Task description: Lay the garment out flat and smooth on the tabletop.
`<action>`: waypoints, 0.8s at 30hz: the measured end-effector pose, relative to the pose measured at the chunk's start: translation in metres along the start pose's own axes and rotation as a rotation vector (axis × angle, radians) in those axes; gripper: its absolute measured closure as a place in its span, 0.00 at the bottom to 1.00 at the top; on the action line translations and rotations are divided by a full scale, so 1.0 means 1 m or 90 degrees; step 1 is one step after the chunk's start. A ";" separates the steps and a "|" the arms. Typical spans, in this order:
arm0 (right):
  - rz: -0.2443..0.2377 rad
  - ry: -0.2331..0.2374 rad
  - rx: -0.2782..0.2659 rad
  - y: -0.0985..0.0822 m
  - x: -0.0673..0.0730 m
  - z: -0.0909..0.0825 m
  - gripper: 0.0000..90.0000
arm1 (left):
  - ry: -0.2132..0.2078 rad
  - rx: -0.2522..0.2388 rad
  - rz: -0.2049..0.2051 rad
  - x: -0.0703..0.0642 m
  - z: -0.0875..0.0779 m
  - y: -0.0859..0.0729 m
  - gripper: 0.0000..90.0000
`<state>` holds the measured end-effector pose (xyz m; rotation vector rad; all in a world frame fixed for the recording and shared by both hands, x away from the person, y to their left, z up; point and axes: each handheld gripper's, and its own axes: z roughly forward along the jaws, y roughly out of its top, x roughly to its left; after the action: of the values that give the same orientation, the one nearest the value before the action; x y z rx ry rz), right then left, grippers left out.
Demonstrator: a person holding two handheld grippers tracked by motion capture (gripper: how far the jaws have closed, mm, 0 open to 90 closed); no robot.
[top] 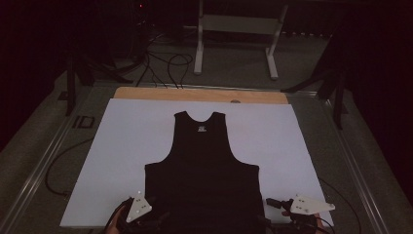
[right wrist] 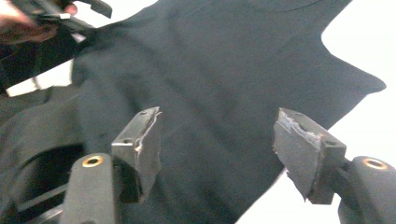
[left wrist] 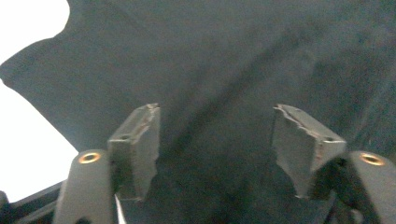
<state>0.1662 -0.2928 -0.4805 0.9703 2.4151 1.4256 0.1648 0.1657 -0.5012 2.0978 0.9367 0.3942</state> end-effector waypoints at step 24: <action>-0.007 -0.117 -0.087 0.027 -0.024 0.016 0.17 | 0.118 -0.128 -0.046 0.045 -0.026 0.014 0.04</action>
<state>0.2039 -0.2872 -0.4708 1.0053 2.1606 1.4092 0.1882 0.2066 -0.4750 1.8633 1.0320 0.6279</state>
